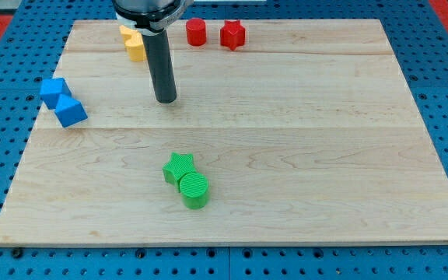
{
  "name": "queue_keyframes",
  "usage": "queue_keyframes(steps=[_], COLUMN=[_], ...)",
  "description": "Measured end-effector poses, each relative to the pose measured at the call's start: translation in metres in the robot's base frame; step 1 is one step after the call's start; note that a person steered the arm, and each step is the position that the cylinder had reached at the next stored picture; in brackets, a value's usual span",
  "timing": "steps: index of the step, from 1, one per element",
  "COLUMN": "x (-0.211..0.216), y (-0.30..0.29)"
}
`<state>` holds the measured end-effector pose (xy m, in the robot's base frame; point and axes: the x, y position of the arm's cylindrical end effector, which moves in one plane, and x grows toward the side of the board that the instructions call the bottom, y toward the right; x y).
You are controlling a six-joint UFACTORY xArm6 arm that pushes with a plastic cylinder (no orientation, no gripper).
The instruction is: Place your arm to the right side of yellow heart
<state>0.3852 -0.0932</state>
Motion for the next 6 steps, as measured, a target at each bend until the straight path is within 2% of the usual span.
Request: queue_keyframes(steps=[2,3,6], x=[-0.013,-0.037,-0.111], y=[0.011,-0.021,-0.004])
